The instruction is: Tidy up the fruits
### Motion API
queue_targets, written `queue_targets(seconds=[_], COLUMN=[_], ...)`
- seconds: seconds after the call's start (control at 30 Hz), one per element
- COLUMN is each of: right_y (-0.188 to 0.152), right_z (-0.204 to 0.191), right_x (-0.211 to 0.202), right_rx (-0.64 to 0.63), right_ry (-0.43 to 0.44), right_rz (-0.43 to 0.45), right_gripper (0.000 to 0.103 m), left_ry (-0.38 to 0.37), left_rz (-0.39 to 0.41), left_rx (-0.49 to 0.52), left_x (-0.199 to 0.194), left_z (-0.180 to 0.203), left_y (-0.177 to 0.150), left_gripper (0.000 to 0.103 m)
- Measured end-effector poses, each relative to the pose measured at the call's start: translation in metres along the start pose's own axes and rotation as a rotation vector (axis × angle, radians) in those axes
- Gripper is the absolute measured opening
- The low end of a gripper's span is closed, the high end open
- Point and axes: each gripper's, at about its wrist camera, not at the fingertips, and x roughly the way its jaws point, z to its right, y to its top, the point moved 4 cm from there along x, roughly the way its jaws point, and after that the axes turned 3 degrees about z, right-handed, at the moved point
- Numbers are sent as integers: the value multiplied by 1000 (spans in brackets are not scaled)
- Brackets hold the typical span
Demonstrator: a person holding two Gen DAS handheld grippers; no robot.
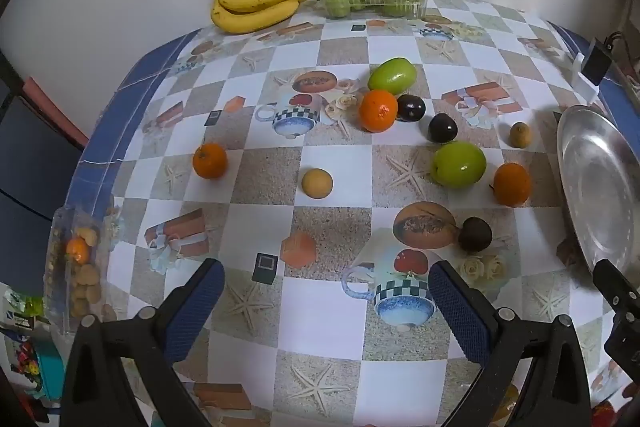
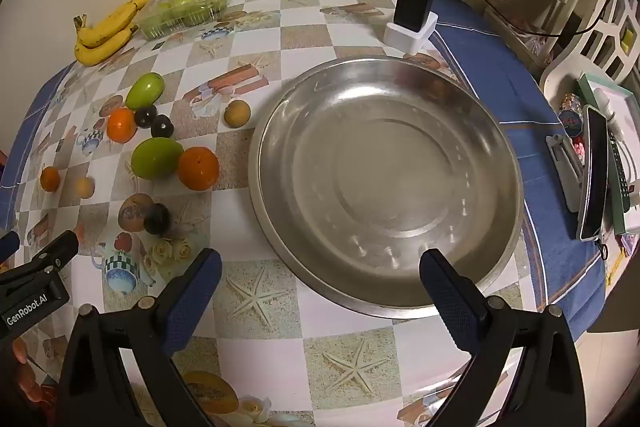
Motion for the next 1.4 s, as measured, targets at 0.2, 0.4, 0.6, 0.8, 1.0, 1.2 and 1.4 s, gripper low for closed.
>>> queue_targets(seconds=[0.2,0.4,0.6,0.8,1.0,1.2,1.4], right_y=[0,1,0,0,0,0,-1], right_z=[0,0,-1,-1,-1,-2,-1], right_x=[-1,-2,-2,-2,-2,-2,-4], right_rx=[0,1,0,-1,-2,-3,-5], right_ry=[-3,-4,-5,-5,-6,-6,-6], right_rz=[3,3,6,7,8,8,8], right_gripper=[99,99,99,99,99,99,99], left_ry=[7,-10,-11,-13,-15,-16,-16], left_rz=[-5,0,4,4,4,4,4], left_rx=[-2,-32,-40,-39,-40,-39,-41], left_x=[1,-1,-2,-2,-2,-2,-2], left_z=[2,-3,-3,-2,-1,-2,-2], left_y=[0,0,1,0,1,1,1], left_gripper=[103,103,103,103,103,103,103])
